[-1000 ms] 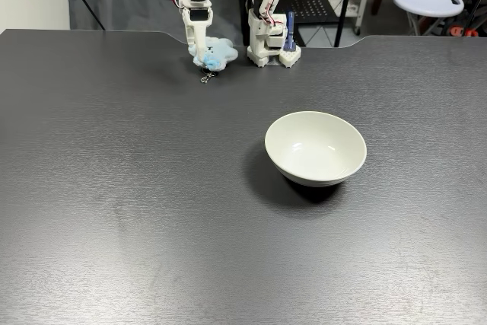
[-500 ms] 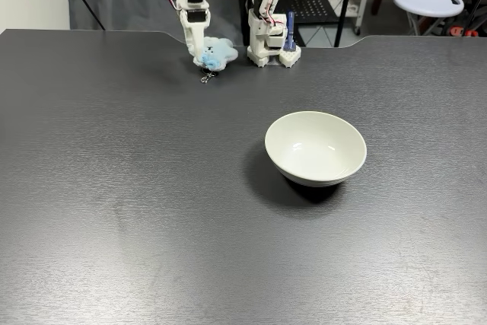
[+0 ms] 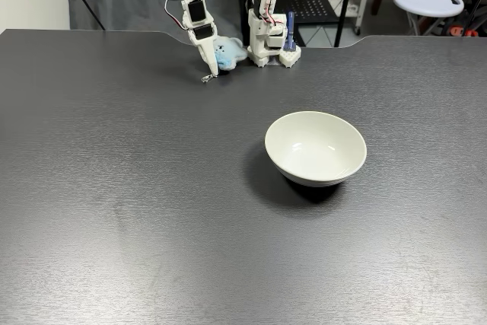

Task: Grasp a skyblue doll and put it in the white bowl.

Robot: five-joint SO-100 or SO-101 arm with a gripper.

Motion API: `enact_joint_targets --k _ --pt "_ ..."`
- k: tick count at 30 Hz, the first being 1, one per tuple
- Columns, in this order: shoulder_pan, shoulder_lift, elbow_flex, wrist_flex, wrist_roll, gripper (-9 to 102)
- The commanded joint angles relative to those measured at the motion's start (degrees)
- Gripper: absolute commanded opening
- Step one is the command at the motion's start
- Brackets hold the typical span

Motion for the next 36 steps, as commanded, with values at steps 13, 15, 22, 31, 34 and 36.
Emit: enact_joint_targets --k 13,15,22,31,34,36 --pt "4.13 -6.15 -0.35 0.18 0.18 43" --pt "4.13 -6.33 -0.7 0.18 0.18 43" --pt "4.13 -6.5 -0.97 -0.09 0.0 43" --pt "4.04 -8.26 -0.88 -4.39 0.09 22" --pt "4.04 -8.26 -0.88 -4.31 0.18 6" --pt "4.04 -8.17 -0.88 -4.31 0.18 -2"
